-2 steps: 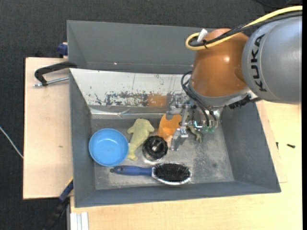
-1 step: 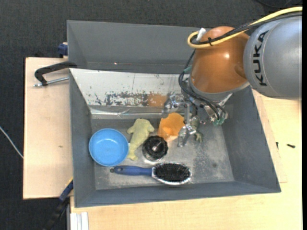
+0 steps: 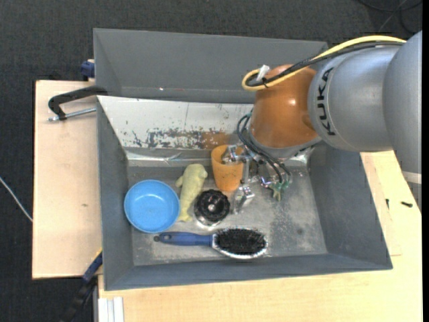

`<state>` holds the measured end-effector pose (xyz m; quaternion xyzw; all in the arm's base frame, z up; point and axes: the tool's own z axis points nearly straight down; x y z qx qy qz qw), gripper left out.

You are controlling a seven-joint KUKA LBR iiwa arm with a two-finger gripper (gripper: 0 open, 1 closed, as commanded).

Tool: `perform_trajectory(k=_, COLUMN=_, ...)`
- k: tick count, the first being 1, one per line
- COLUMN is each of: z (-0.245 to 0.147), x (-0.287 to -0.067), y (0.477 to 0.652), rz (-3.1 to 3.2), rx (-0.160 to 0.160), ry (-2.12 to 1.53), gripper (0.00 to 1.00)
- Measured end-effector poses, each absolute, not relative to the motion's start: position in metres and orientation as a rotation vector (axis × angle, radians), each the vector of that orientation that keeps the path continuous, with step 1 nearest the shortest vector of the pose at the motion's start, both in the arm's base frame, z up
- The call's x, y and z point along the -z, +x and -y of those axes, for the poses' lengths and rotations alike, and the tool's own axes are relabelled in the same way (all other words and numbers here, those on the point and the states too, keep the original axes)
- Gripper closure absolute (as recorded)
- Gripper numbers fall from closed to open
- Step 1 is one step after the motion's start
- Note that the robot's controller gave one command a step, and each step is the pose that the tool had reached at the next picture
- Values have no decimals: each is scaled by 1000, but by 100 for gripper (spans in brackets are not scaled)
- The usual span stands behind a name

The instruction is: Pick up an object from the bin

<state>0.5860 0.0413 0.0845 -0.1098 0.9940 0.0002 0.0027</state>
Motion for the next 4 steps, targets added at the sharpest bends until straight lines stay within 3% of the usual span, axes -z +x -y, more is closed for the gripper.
perform_trajectory(k=1, z=-82, x=-78, y=533, rz=-3111, rx=-3, ry=-65, gripper=0)
perform_trajectory(k=2, z=-25, x=-115, y=570, rz=-3087, rx=4, ry=-527, gripper=0)
perform_trajectory(k=3, z=-12, x=-83, y=596, rz=-3097, rx=-13, ry=-385, gripper=0)
perform_trajectory(k=4, z=-38, x=-111, y=603, rz=-3133, rx=-5, ry=7, gripper=0)
